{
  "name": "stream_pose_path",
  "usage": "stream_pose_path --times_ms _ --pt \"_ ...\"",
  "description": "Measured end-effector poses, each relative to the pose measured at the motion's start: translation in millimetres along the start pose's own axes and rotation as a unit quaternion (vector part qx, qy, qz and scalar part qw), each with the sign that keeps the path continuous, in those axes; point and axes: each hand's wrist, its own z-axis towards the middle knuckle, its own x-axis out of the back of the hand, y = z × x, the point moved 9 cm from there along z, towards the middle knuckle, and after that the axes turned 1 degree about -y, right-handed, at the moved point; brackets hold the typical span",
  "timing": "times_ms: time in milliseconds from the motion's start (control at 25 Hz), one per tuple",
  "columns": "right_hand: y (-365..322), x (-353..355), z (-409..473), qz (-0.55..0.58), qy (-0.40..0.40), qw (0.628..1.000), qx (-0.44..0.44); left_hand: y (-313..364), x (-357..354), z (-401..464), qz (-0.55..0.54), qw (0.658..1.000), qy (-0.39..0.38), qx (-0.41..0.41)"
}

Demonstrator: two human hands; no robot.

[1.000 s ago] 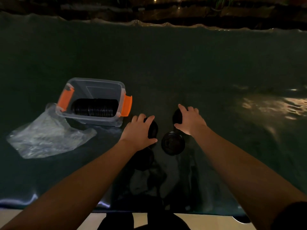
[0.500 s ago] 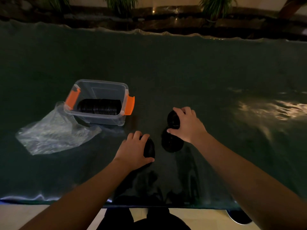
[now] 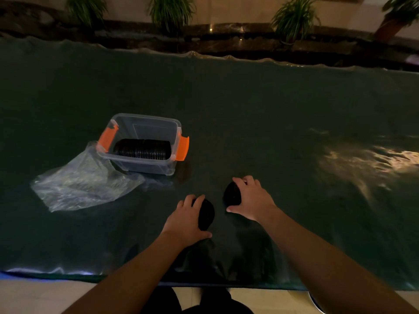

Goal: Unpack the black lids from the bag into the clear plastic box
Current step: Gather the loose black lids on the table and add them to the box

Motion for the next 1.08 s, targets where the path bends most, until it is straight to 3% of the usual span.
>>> stream_pose_path --times_ms 160,360,800,1080 --pt "0 -15 6 0.015 -0.024 1.000 -0.011 -14 -2 -10 -0.070 0.997 0.016 0.023" --pt "-2 -18 11 0.020 -0.024 0.999 -0.014 -25 4 -15 -0.074 0.995 0.064 0.032" --pt "-9 -5 2 0.049 -0.013 0.998 -0.038 -33 4 -8 -0.133 0.988 0.061 0.039" --pt "-88 10 -26 0.072 0.012 0.995 0.073 -40 8 -11 -0.147 0.988 0.022 0.033"
